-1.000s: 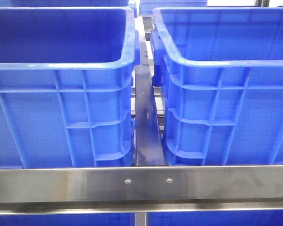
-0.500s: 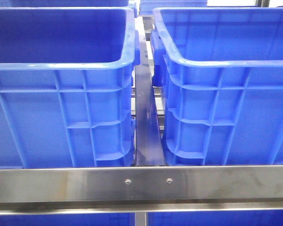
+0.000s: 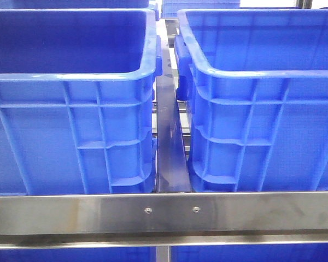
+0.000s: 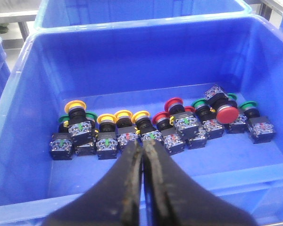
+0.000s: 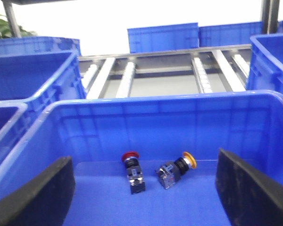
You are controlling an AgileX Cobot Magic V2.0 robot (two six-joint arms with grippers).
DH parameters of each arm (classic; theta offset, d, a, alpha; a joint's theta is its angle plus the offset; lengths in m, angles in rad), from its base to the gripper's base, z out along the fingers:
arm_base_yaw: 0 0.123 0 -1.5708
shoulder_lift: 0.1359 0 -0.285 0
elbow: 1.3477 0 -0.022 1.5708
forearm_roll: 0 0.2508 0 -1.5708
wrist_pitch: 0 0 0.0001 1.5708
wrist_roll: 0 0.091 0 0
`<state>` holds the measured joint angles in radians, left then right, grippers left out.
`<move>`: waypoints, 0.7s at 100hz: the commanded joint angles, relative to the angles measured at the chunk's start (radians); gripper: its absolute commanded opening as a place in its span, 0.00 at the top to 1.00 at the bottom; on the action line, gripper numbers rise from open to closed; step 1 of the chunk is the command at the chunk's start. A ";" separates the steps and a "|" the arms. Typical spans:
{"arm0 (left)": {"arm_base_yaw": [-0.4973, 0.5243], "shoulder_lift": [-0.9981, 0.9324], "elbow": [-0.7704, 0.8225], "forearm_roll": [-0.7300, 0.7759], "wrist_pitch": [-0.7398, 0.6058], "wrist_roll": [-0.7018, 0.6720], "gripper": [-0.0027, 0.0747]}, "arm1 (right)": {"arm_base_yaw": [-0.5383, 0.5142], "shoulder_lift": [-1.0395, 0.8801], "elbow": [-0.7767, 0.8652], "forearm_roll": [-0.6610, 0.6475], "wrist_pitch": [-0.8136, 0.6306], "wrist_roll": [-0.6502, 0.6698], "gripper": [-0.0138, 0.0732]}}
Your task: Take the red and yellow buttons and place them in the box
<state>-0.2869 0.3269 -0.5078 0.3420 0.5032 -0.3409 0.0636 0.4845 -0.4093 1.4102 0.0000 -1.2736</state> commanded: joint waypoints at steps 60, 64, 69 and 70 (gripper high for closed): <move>-0.008 0.011 -0.027 0.013 -0.078 -0.004 0.99 | 0.000 -0.091 0.018 0.001 0.037 -0.014 0.12; -0.008 0.011 -0.027 0.013 -0.078 -0.004 0.99 | 0.000 -0.091 0.018 0.001 0.037 -0.014 0.12; -0.008 0.011 -0.027 0.013 -0.078 -0.004 0.99 | 0.000 -0.091 0.018 0.001 0.037 -0.014 0.12; -0.008 0.011 -0.027 0.013 -0.078 -0.004 0.99 | 0.000 -0.091 0.018 0.001 0.037 -0.014 0.12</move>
<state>-0.2869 0.3269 -0.5078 0.3420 0.5032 -0.3409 0.0636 0.3881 -0.3667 1.4102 0.0399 -1.2758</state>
